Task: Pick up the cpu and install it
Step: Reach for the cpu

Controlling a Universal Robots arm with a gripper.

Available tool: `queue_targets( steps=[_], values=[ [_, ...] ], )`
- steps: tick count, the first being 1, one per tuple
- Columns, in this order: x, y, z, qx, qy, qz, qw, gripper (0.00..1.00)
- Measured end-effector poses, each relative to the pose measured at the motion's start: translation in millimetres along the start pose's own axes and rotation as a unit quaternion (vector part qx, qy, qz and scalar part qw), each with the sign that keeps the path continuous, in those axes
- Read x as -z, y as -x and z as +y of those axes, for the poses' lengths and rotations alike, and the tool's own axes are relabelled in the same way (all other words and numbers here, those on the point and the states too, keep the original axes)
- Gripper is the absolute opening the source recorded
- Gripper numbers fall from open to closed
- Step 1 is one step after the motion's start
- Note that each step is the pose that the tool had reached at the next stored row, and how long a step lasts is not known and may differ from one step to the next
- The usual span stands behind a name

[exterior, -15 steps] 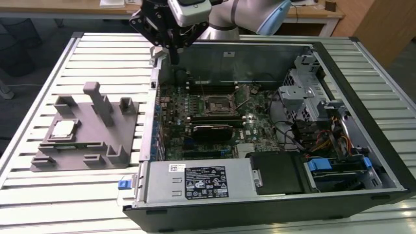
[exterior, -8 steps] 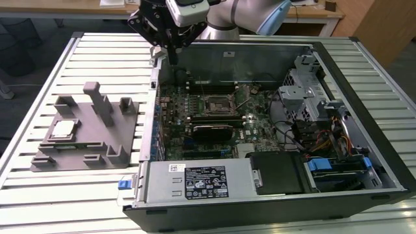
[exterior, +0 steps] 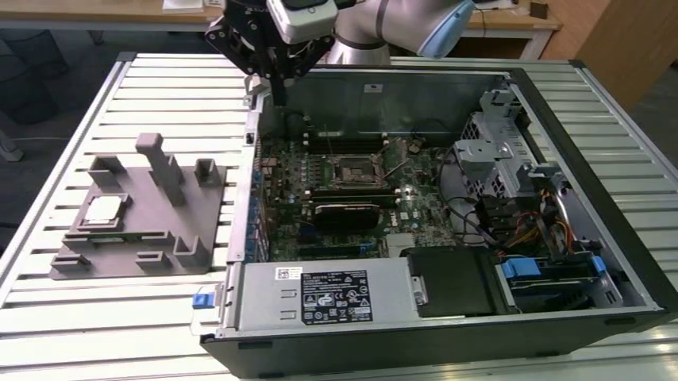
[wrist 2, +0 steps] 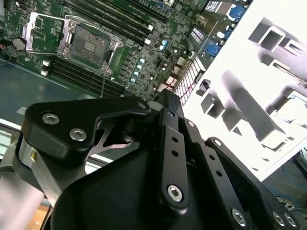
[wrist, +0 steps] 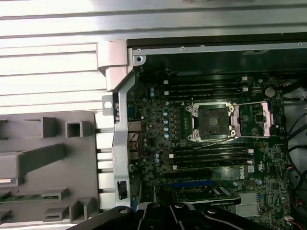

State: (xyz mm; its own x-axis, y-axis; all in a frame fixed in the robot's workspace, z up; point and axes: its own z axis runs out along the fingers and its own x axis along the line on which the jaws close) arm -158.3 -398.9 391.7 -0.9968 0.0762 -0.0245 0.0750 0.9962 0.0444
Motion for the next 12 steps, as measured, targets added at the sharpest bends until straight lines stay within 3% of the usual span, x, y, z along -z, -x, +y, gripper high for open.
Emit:
queue_targets(
  steps=[12],
  values=[
    [-0.2, -4.2, -0.3, 0.000, 0.0000, 0.0000, 1.0000, 0.11]
  ],
)
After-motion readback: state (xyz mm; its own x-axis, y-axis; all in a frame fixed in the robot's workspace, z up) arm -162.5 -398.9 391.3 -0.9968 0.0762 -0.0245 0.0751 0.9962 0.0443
